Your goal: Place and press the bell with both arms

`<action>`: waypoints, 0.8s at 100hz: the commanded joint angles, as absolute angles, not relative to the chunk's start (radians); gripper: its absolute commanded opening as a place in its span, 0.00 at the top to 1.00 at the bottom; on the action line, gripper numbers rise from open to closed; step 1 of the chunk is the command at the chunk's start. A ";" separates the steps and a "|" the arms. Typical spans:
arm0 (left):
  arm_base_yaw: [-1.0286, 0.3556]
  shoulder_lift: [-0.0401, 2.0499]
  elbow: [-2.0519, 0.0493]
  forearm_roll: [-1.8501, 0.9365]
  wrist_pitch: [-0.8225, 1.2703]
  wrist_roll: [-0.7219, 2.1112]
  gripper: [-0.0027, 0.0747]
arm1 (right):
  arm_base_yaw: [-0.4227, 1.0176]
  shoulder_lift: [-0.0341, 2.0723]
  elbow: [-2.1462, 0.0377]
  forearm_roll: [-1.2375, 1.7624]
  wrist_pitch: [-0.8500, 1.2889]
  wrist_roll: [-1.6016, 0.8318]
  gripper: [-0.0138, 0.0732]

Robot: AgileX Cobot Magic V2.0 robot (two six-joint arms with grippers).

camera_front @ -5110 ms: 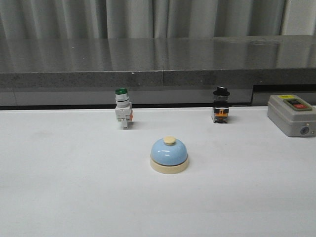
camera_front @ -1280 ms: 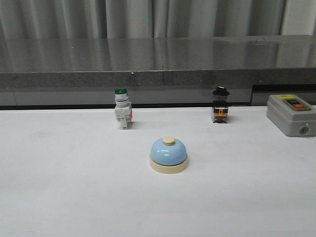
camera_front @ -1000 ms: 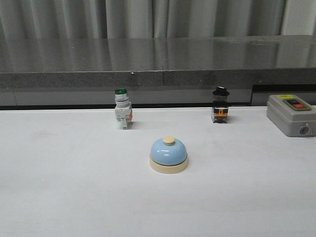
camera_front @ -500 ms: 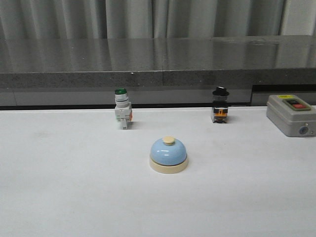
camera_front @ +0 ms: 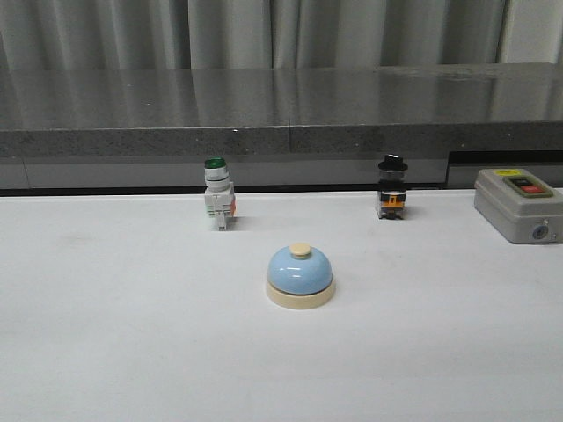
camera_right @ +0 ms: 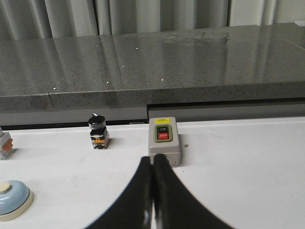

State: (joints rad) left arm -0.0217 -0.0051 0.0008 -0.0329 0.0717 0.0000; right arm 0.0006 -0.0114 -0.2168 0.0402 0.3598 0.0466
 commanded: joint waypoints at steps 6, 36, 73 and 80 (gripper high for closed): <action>-0.024 -0.036 0.043 -0.032 -0.007 -0.008 0.99 | -0.005 -0.026 -0.152 0.027 0.097 0.045 0.92; -0.024 -0.036 0.043 -0.032 -0.007 -0.008 0.99 | -0.005 -0.026 0.012 0.024 -0.030 0.045 0.92; -0.024 -0.036 0.043 -0.032 -0.007 -0.008 0.99 | -0.005 -0.026 0.012 0.021 -0.067 0.045 0.92; -0.024 -0.036 0.043 -0.032 -0.007 -0.008 0.99 | -0.005 -0.026 0.012 0.021 -0.067 0.045 0.92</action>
